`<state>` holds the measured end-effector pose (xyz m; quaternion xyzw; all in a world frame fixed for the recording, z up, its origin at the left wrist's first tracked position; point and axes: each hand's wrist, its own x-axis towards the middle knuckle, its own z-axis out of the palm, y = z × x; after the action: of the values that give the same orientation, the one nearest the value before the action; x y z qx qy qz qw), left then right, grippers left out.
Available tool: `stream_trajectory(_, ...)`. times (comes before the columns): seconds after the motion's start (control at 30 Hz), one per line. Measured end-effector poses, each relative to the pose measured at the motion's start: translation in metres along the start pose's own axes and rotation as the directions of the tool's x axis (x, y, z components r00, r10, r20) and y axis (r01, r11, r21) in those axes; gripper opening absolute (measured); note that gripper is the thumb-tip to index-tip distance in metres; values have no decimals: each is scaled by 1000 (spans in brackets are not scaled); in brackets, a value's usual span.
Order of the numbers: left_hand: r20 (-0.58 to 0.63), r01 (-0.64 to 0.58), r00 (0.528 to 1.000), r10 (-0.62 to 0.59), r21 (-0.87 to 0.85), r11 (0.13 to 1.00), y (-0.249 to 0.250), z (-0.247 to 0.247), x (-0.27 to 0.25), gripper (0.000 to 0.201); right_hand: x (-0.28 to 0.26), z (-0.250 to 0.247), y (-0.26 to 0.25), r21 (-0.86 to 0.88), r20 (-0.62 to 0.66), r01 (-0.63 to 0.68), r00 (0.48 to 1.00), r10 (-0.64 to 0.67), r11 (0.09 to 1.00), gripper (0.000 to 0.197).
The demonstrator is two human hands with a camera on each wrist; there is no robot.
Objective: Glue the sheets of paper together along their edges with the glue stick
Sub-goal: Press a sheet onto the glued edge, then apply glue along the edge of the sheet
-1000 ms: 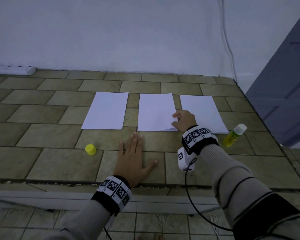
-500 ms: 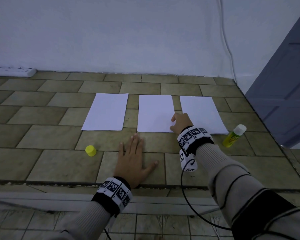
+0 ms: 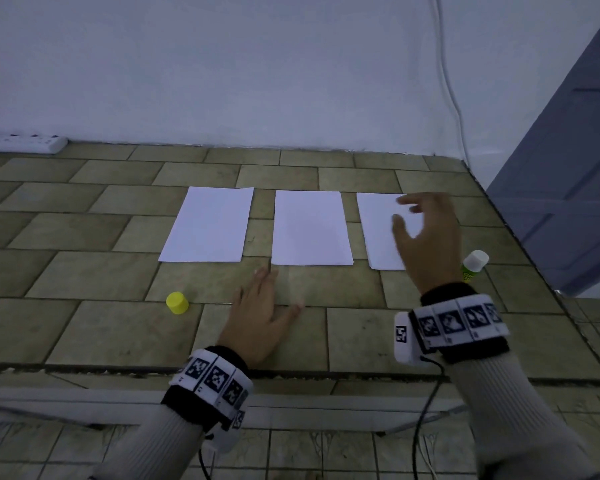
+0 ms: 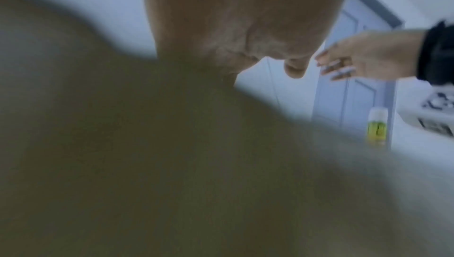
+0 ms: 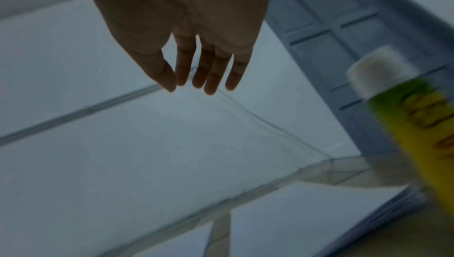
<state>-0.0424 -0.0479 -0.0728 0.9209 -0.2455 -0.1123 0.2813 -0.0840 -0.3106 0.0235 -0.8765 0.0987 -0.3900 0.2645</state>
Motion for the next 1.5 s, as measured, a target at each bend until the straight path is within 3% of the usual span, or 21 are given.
stream_trajectory(0.1, -109, -78, 992, 64, -125, 989, 11, -30, 6, 89, -5, -32, 17, -79, -206, -28, 979, 12, 996, 31)
stream_trajectory(0.2, -196, -35, 981, -9, -223, 974, 20, -68, 20, 84, -15, -52, 37, -65, -314, -249, 924, 217, 966, 55)
stream_trajectory(0.3, -239, 101, 962, -130, -130, 986, 7, -92, 46, 80, -28, -57, 54, 128, -209, -561, 791, 575, 818, 73)
stream_trajectory(0.4, -227, 314, 929, -291, 73, 947, -18, -98, 76, 75, -43, -53, 67, 167, -38, -724, 673, 739, 669, 66)
stream_trajectory(0.53, -152, 436, 900, -409, 358, 826, -40, -94, 101, 78, -56, -44, 74, 86, 111, -766, 642, 758, 637, 50)
stream_trajectory(0.63, -74, 493, 849, -522, 464, 736, -46, -88, 109, 82, -57, -39, 70, 34, 118, -746, 664, 738, 666, 42)
stream_trajectory(0.7, -47, 491, 843, -535, 473, 732, -52, -82, 113, 76, -56, -37, 66, 12, 129, -736, 672, 729, 677, 40)
stream_trajectory(0.93, -127, 417, 903, -409, 484, 769, -56, -82, 100, 51, -54, -37, 59, -24, 157, -713, 690, 707, 701, 40)
stream_trajectory(1.17, -302, 408, 895, -328, 257, 876, -41, -103, 86, 54, -54, -38, 57, -33, 155, -702, 699, 698, 711, 41)
stream_trajectory(1.23, -361, 302, 908, -212, 213, 929, -30, -108, 77, 54, -54, -38, 58, -32, 154, -696, 705, 692, 717, 42)
stream_trajectory(1.33, -361, 23, 932, 24, 126, 992, -12, -108, 61, 52, -53, -37, 58, -26, 156, -696, 706, 691, 718, 42)
stream_trajectory(1.5, -78, -288, 954, 290, 27, 957, 17, -93, 30, 52, -51, -36, 59, -7, 166, -687, 716, 678, 727, 42)
